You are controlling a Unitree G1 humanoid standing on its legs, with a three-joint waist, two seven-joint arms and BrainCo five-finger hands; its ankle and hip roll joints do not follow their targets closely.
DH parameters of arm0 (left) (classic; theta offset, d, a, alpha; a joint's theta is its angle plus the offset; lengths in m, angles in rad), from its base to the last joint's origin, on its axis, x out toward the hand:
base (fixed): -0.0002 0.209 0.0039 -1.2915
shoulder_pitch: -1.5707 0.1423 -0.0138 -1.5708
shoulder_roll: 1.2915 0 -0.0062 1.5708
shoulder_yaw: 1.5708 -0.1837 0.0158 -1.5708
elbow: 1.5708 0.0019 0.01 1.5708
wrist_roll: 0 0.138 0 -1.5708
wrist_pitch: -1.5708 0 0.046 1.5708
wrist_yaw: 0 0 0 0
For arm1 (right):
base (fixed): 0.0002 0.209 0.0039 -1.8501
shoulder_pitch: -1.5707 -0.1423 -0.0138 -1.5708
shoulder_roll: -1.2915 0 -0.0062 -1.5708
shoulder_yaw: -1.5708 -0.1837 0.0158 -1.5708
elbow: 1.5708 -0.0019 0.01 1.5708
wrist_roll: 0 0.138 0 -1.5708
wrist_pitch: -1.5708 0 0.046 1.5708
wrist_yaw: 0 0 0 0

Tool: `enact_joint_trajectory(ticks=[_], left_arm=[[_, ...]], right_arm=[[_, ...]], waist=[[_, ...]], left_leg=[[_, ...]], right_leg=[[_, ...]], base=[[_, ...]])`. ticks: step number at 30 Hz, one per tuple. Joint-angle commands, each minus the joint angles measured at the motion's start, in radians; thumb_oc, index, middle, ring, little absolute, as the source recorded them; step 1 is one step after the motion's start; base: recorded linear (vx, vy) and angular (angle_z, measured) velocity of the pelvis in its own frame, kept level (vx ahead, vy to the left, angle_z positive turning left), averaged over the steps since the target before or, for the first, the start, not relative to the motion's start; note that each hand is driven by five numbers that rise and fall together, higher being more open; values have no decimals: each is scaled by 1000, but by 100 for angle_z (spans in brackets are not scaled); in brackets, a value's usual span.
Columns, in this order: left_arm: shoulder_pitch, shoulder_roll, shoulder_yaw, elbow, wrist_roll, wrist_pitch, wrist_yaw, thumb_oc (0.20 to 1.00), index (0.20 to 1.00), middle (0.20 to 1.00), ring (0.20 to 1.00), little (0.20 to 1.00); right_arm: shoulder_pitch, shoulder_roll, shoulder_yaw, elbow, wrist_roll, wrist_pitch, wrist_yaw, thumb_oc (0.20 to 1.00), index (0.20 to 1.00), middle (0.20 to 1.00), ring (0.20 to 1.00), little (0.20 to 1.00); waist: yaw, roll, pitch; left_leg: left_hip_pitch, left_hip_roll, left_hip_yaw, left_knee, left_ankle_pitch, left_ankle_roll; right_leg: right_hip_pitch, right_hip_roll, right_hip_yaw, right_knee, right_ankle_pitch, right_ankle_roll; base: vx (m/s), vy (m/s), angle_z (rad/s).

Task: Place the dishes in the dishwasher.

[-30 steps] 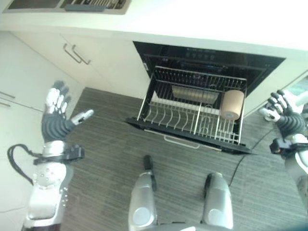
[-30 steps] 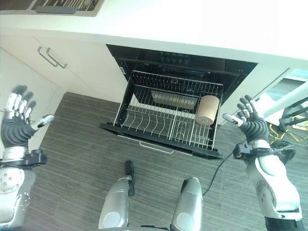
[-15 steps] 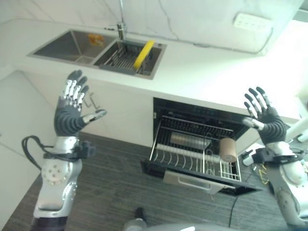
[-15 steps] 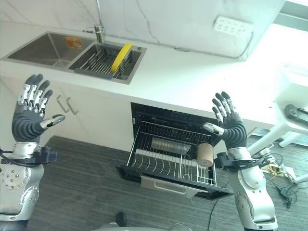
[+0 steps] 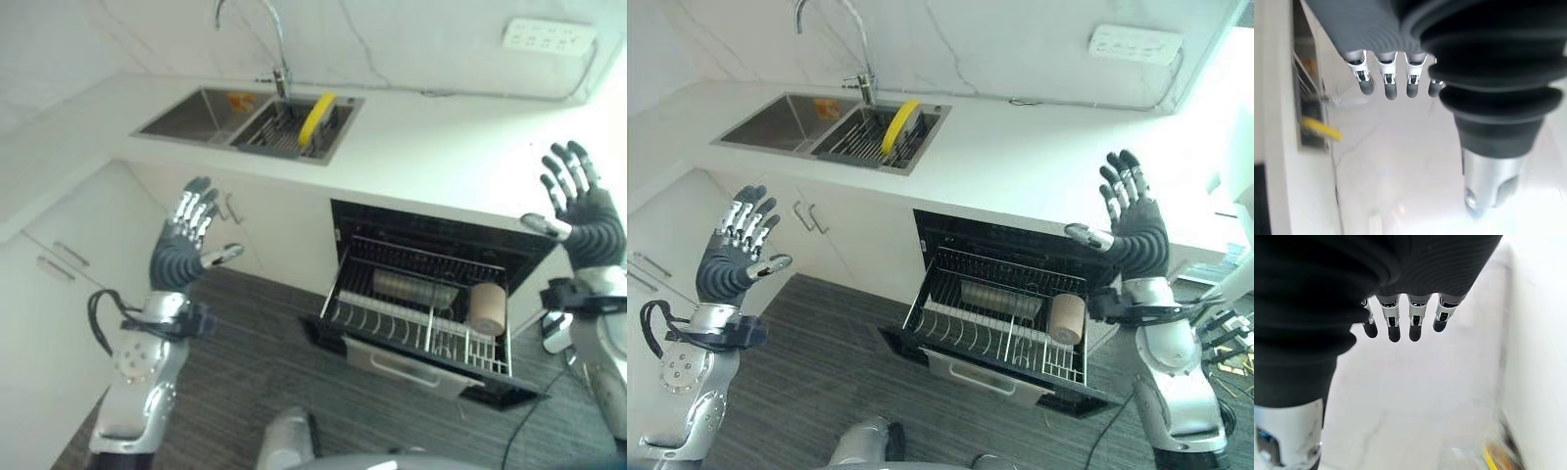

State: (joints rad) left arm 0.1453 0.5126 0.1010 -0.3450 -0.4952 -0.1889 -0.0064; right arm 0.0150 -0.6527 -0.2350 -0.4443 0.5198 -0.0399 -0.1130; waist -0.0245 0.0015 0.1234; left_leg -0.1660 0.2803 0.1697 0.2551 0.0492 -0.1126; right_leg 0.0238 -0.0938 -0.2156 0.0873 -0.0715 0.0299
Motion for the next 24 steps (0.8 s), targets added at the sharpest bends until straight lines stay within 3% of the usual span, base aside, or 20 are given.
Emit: enact_joint_trajectory(ticks=[1, 4, 6, 8, 11, 14, 16, 18, 19, 21, 24], left_arm=[[15, 4, 51, -68, -42, -28, -4, 1000, 1000, 1000, 1000, 1000], [7, 3, 22, -41, -51, -49, -2, 1000, 1000, 1000, 1000, 1000], [-6, 3, 22, -31, -65, -53, -26, 1000, 1000, 1000, 1000, 1000], [-21, 14, 22, -30, -74, -40, -34, 1000, 1000, 1000, 1000, 1000], [-34, 30, 36, -33, -124, 19, -60, 1000, 1000, 1000, 1000, 1000], [-28, 35, 47, -45, -124, 70, -97, 1000, 1000, 1000, 1000, 1000], [-21, 39, 63, -48, -131, 101, -78, 1000, 1000, 1000, 1000, 1000], [-18, 38, 78, -49, -143, 114, -66, 1000, 1000, 1000, 1000, 1000], [-26, 43, 71, -36, -168, 118, -79, 1000, 1000, 1000, 1000, 1000], [-32, 36, 54, -30, -183, 124, -98, 1000, 1000, 1000, 1000, 1000], [-27, 22, 31, -35, -173, 115, -108, 1000, 1000, 1000, 1000, 1000]], right_arm=[[52, -6, -33, -85, 38, -58, 62, 1000, 1000, 1000, 1000, 1000], [52, -47, -69, -87, 45, -72, 85, 1000, 1000, 1000, 1000, 1000], [25, -58, -70, -85, 36, -64, 57, 1000, 1000, 1000, 1000, 1000], [16, -45, -68, -86, 10, -69, 40, 1000, 1000, 1000, 1000, 1000], [45, -21, -79, -109, 29, -91, 14, 1000, 1000, 1000, 1000, 1000], [79, 27, -74, -138, 39, -118, 19, 1000, 1000, 1000, 1000, 1000], [66, 48, -36, -140, 1, -103, 44, 1000, 1000, 1000, 1000, 1000], [49, 53, -9, -130, -4, -98, 55, 1000, 1000, 1000, 1000, 1000], [48, 47, -8, -118, -12, -96, 34, 1000, 1000, 1000, 1000, 1000], [63, 36, -26, -111, -10, -97, 25, 1000, 1000, 1000, 1000, 1000], [87, 24, -56, -105, 9, -120, 35, 1000, 1000, 1000, 1000, 1000]], waist=[[-23, -3, -8], [-35, 8, -11], [-42, 15, -4], [-38, 17, 3], [-26, 2, 8], [-10, -17, 13], [12, -28, 15], [34, -32, 18], [29, -36, 17], [14, -44, 16], [3, -57, 15]], left_leg=[[234, 25, 49, -315, 79, -40], [221, 47, 37, -342, 71, -63], [225, 37, 80, -338, 65, -63], [222, 15, 80, -336, 54, -59], [224, -50, 45, -332, 22, -27], [243, -131, 13, -338, -22, 25], [260, -156, 38, -342, -46, 47], [267, -164, 65, -342, -65, 64], [258, -176, 52, -342, -70, 86], [250, -191, 34, -342, -67, 101], [244, -208, 30, -342, -59, 103]], right_leg=[[55, -14, 36, -134, 77, 43], [56, -53, 43, -137, 72, 68], [45, -93, 36, -127, 80, 95], [30, -138, 23, -106, 91, 129], [25, -204, 16, -65, 108, 169], [0, -264, 0, -1, 180, 167], [-20, -297, -61, 45, 216, 173], [-14, -270, -115, 84, 185, 172], [-20, -182, -81, 104, 124, 154], [-22, -90, -20, 97, 74, 132], [-20, -4, 6, 28, 55, 92]], base=[[118, 408, -14], [86, 506, -13], [32, 555, -18], [38, 514, -2], [108, 486, 8], [167, 523, 20], [126, 457, -20], [80, 286, -72], [104, 230, -78], [90, 88, -34], [65, -44, 8]])
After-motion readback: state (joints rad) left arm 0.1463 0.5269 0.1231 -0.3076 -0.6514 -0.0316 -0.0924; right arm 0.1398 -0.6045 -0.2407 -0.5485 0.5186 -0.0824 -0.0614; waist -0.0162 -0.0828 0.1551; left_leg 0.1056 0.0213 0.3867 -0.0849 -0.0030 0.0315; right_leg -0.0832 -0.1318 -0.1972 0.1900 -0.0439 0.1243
